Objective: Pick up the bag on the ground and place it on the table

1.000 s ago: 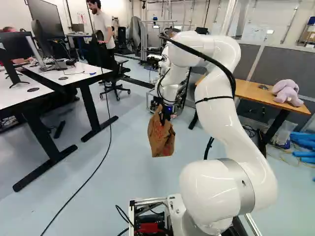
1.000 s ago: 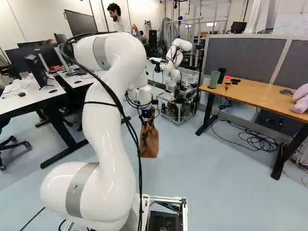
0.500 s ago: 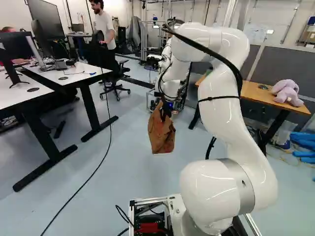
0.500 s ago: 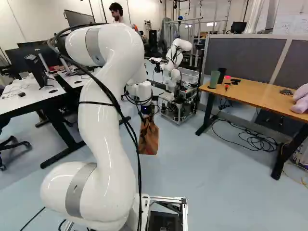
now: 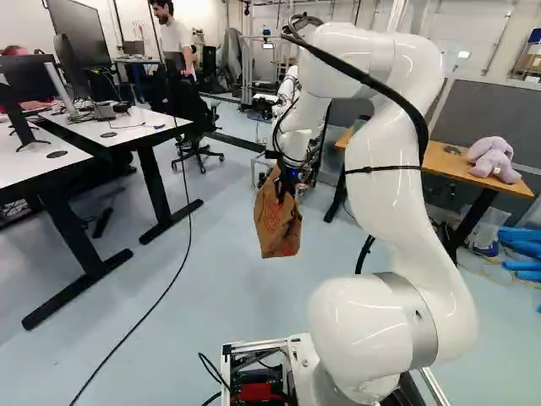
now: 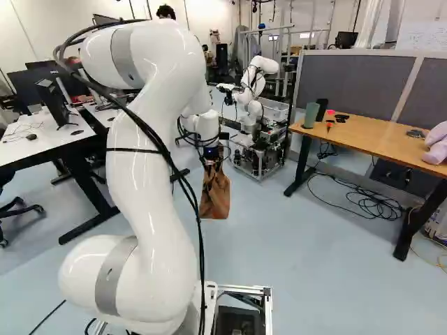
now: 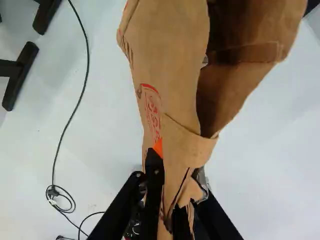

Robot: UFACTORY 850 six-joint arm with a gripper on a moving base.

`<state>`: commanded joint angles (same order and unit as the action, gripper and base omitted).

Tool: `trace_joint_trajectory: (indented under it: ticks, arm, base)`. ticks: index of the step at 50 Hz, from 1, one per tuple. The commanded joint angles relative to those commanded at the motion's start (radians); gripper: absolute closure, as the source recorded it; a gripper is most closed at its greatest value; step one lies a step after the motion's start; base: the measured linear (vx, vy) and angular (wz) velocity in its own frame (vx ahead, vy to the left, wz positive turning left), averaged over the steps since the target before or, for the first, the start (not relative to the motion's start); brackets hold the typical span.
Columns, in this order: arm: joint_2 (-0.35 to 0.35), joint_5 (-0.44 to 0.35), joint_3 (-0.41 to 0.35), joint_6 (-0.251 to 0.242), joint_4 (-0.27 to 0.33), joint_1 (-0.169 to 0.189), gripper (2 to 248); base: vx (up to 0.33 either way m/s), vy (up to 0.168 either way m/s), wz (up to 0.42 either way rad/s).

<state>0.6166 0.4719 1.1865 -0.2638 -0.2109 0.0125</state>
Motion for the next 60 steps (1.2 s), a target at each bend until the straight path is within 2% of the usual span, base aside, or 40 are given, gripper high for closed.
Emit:
trace_joint_trajectory:
  ticks: [60]
  arm:
    - [-0.164, 0.191, -0.009, 0.0, 0.0, -0.001, 229]
  base:
    - [0.0, 0.0, 0.0]
